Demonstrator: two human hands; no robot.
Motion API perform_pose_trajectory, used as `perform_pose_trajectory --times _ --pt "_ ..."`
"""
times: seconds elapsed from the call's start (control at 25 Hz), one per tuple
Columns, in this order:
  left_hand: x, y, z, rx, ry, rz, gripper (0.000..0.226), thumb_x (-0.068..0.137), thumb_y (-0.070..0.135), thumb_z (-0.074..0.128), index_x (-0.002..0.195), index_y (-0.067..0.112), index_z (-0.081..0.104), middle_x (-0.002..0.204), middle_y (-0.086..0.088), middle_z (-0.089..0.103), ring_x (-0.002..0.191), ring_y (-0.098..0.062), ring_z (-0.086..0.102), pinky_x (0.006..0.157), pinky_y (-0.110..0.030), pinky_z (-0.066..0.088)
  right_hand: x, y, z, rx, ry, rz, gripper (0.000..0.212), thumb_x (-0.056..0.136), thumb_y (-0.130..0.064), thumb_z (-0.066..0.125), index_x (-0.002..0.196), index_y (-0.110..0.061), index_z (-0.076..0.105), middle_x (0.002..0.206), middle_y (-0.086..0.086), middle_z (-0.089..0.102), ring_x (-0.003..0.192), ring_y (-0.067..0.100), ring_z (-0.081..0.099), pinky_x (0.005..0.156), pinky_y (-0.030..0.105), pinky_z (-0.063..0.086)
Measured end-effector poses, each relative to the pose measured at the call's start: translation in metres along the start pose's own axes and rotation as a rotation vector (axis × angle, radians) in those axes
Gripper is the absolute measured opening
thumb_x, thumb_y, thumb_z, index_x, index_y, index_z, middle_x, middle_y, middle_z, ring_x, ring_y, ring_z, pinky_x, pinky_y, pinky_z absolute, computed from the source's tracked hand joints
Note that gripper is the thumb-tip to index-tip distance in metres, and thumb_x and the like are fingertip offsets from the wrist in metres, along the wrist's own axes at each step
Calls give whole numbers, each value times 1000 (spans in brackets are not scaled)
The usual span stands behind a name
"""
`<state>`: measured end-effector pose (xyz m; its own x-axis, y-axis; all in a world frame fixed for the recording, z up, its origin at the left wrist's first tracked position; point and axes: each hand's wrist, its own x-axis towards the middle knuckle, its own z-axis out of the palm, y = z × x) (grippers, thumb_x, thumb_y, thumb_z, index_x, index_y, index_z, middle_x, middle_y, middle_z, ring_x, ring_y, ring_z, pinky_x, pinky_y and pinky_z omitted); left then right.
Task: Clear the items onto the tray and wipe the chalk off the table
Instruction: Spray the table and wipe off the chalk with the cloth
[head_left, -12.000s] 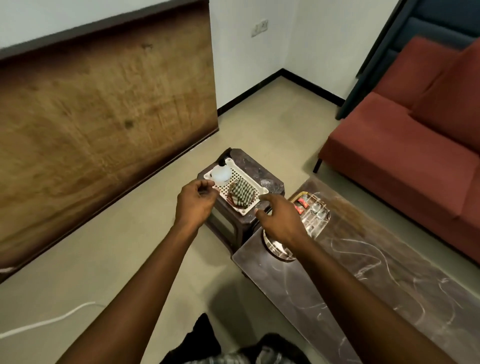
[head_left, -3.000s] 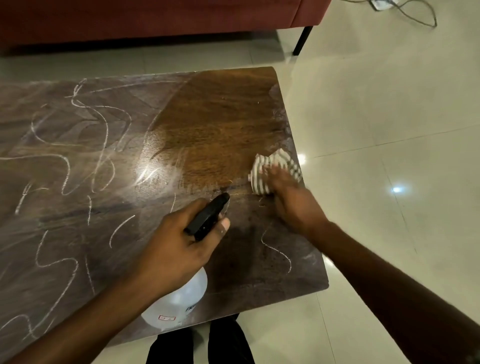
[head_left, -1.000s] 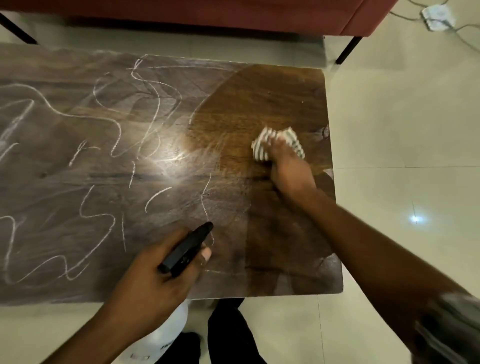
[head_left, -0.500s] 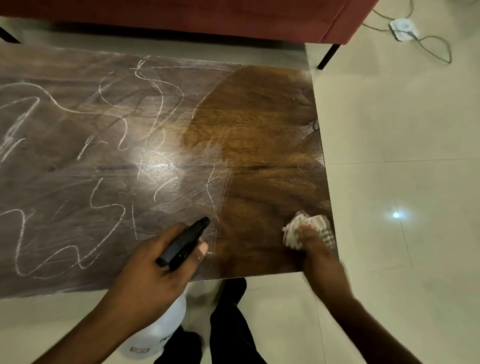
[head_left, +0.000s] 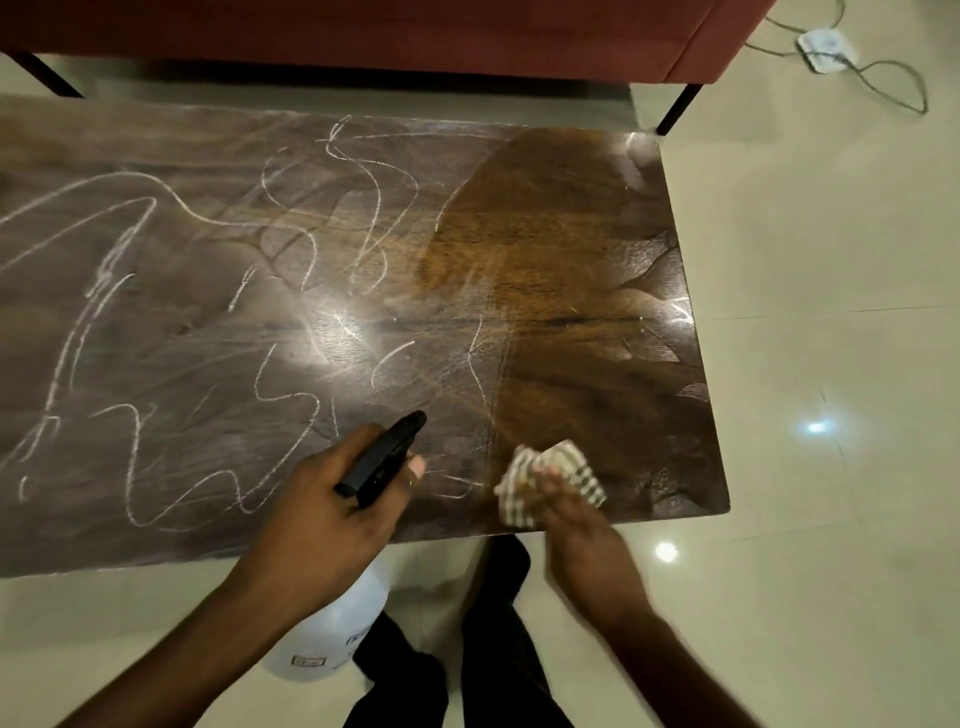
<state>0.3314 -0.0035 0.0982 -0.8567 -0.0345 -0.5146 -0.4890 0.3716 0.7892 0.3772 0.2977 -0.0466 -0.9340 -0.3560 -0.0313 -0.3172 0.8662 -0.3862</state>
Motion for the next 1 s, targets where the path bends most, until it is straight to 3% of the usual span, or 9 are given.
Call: perform_pose_trajectory --times 0.16,0.28,0.44,0.56,0.68,0.76,0.88,0.96,1.0 --pt "-9 -32 -29 64 17 10 19 97 44 70 98 25 68 73 -12 65 71 -36 71 74 -58 64 48 62 -19 92 141 655 63 93 6 52 153 -12 55 163 9 48 152 29 44 121 44 40" --pt "-26 -51 -34 136 -37 40 18 99 43 66 95 26 63 67 -12 60 59 -28 65 63 -48 56 68 41 -13 105 205 780 64 94 5 53 155 -13 52 167 8 42 156 29 38 121 45 37" --pt "-38 -59 -40 136 -9 50 31 97 48 64 109 20 69 70 -4 63 66 -21 62 64 -37 47 48 15 0 73 152 653 65 94 5 55 157 -14 50 168 8 40 157 28 35 119 50 42" --pt "-31 -55 -48 76 43 43 36 94 55 63 95 19 65 65 -9 60 60 -25 66 64 -45 52 37 -4 7 61 121 611 65 95 5 56 157 -14 51 167 7 41 157 26 36 117 50 46" --pt "-9 -47 -64 10 108 33 36 93 54 67 102 20 66 71 -15 64 68 -37 71 70 -57 61 31 -39 19 43 64 528 65 96 4 57 157 -17 51 166 6 43 155 25 38 115 50 50" --pt "7 -38 -76 -3 127 51 42 91 62 68 104 22 66 73 -15 66 70 -38 71 71 -60 62 35 -70 29 26 -6 359 67 93 0 56 157 -20 51 165 4 46 154 25 41 114 48 51" --pt "34 -27 -86 -30 179 77 51 85 66 66 106 20 67 75 -15 68 70 -38 72 70 -58 63 58 -84 31 -32 -172 -80 76 84 -15 60 158 -27 48 165 -2 46 154 19 41 114 38 50" --pt "53 -17 -90 -19 191 95 40 92 56 70 101 17 67 74 -17 69 64 -33 70 66 -48 63 89 -57 18 -129 -282 -290 84 81 -19 66 161 -30 43 168 -4 41 156 17 35 116 34 48" --pt "66 -11 -93 -1 192 100 33 95 49 71 98 16 67 73 -18 69 60 -28 68 60 -36 60 110 -35 7 -152 -299 -258 84 82 -18 67 161 -29 42 169 -3 39 156 18 36 114 37 50"
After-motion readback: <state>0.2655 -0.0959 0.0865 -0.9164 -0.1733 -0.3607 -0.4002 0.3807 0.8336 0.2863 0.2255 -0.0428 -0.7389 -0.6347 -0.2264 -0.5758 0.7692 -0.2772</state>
